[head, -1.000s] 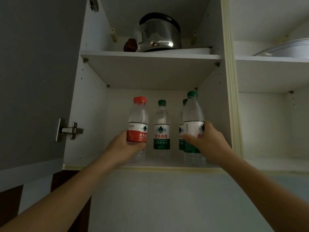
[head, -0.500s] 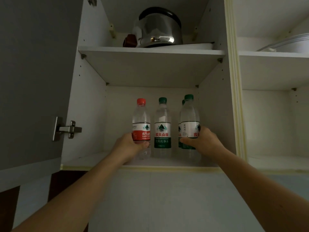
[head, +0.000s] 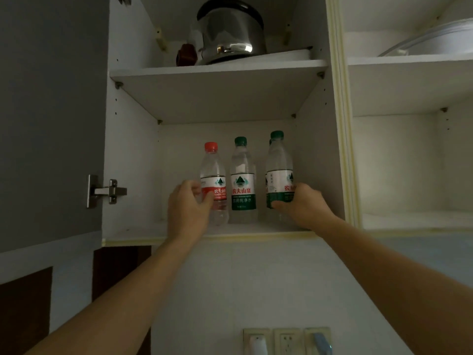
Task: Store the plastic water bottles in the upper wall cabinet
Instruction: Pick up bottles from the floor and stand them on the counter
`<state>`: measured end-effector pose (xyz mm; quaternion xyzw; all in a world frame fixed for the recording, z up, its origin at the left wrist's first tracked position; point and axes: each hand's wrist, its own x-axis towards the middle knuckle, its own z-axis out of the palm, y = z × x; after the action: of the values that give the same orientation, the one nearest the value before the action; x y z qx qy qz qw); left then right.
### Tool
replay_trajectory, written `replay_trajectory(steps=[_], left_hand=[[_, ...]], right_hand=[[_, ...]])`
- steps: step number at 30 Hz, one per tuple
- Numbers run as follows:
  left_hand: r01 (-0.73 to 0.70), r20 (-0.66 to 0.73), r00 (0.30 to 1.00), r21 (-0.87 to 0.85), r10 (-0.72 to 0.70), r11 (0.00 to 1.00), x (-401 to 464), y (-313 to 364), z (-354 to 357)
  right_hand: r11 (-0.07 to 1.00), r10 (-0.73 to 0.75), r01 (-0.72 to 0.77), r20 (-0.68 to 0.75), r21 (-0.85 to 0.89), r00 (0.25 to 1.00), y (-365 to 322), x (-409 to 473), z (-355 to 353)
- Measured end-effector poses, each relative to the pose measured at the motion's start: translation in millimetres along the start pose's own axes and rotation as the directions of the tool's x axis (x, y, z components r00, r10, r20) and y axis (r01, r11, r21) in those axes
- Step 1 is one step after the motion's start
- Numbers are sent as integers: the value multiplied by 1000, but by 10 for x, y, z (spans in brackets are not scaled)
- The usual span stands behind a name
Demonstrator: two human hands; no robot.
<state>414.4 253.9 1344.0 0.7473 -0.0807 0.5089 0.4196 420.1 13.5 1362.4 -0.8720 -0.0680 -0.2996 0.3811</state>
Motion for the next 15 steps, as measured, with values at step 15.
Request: replay_trajectory(steps=[15], left_hand=[[278, 438, 899, -538, -18, 796, -2440, 323, 82]], right_hand=[[986, -82, 38, -264, -165, 961, 838, -2930, 28]])
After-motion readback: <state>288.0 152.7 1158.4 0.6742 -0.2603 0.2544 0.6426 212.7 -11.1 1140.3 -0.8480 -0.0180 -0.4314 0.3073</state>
